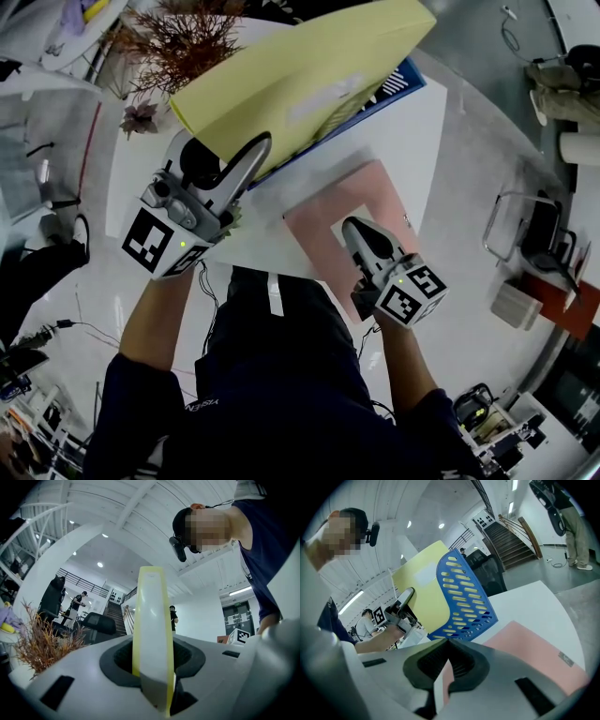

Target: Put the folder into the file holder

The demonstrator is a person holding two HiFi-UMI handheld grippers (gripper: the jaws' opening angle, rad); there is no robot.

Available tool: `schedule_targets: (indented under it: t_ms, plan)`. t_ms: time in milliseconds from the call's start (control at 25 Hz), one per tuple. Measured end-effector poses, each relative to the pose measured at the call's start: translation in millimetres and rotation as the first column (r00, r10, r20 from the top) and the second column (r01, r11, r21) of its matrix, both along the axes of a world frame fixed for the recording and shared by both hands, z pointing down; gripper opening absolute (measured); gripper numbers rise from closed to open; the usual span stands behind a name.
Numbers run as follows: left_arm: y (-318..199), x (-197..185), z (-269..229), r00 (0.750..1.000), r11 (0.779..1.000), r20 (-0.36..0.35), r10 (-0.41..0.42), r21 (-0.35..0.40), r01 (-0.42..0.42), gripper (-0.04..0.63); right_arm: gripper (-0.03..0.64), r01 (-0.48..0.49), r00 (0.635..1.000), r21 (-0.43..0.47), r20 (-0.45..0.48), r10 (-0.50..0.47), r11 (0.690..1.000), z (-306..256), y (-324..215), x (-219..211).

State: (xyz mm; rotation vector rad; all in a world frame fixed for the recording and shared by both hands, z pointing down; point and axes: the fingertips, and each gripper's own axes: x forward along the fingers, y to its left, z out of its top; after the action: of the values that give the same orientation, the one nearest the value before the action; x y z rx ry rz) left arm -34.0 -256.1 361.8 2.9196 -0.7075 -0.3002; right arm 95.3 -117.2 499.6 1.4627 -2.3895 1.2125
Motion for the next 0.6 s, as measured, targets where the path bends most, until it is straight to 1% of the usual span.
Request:
schedule_targets:
  t_ms: [440, 600]
  plan:
    - [3.8, 3.1, 19.1, 0.999, 0.999, 0.040, 0.009, -0.038, -0.007, 0.167, 0.005, 0.006, 1.000, 0.008, 0.015, -0.006, 1.000, -0.8, -2.1, -1.1]
    - [7.6, 5.1, 27.9, 0.997, 0.999, 0.069, 0.016, -0.050, -0.013, 0.169, 0.004, 0.006, 1.000, 0.007, 0.015, -0.006, 1.000, -1.1, -1.1, -1.3]
